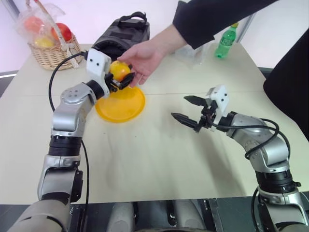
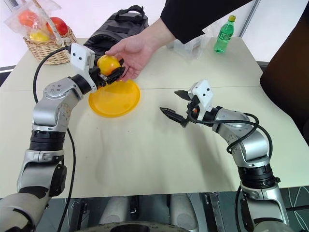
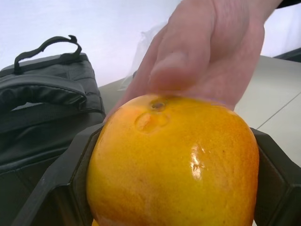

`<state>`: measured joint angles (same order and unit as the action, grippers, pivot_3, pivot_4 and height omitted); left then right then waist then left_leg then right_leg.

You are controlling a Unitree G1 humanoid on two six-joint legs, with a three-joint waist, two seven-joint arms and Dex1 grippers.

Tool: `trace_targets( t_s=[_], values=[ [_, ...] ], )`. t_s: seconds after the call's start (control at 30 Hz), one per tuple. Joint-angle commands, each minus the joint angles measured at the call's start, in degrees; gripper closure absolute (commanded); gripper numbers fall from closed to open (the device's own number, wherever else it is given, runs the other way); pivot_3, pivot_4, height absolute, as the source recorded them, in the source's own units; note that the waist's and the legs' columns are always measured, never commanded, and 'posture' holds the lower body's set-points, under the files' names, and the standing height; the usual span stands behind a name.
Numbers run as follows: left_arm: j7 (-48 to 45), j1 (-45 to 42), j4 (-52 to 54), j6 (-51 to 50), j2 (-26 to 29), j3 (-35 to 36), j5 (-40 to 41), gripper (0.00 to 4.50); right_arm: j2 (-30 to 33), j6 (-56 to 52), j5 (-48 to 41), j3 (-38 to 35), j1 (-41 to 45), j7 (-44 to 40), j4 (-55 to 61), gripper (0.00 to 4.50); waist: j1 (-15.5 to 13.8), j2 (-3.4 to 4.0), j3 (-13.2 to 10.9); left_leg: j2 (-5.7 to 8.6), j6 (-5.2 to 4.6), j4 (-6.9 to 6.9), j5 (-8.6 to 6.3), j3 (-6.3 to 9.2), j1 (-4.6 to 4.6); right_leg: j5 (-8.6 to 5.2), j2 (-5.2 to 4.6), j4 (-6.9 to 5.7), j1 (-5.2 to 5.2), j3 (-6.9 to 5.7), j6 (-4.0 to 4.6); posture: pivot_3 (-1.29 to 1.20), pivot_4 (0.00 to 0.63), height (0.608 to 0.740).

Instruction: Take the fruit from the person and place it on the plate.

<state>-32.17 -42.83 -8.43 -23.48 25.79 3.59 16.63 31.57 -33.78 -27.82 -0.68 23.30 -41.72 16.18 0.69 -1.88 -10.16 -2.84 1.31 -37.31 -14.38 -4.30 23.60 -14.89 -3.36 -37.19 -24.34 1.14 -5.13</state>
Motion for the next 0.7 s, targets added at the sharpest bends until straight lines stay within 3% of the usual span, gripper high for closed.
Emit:
trace_targets(
  t_s=[0.03, 0.37, 0.63, 0.7],
  values=[
    [0.4, -0.2, 2.1, 0.5, 0.4, 0.9, -0.3, 1.16, -0.3, 1.4, -0.4, -1.3, 1.2, 0.1, 0.9, 0.00, 0.0, 0.00, 0.0, 0.00, 0.00, 0.00, 0.00, 0.00, 0.00, 0.00, 0.00, 0.00, 0.00, 0.00, 0.00, 0.00, 0.150, 0.740],
    [1.3, 5.5, 1.9, -6.9, 3.4, -3.2, -5.4, 1.16, 0.2, -0.8, -2.3, -0.7, 1.1, -1.3, 2.1, 0.00, 0.0, 0.00, 0.0, -0.02, 0.00, 0.00, 0.00, 0.00, -0.02, 0.00, 0.03, -0.02, 0.00, 0.01, 0.00, 0.00, 0.150, 0.740],
    [2.2, 5.7, -1.4, -5.9, 3.4, -6.2, -10.1, 1.16, 2.3, -2.0, -1.3, 1.2, 0.9, -2.9, 3.9, 0.00, 0.0, -0.01, 0.0, 0.00, 0.00, -0.06, 0.00, 0.02, 0.02, 0.00, 0.00, -0.02, 0.00, 0.00, 0.00, 0.00, 0.150, 0.740],
    [1.5, 5.5, -1.4, -5.4, 2.9, -6.0, -9.7, 0.11, 2.1, -1.9, -1.2, 1.4, 0.7, -2.7, 4.1, 0.00, 0.0, -0.01, 0.0, -0.01, 0.00, -0.06, 0.00, 0.01, 0.02, 0.00, 0.01, -0.02, -0.01, 0.00, 0.00, 0.00, 0.150, 0.740]
  ],
)
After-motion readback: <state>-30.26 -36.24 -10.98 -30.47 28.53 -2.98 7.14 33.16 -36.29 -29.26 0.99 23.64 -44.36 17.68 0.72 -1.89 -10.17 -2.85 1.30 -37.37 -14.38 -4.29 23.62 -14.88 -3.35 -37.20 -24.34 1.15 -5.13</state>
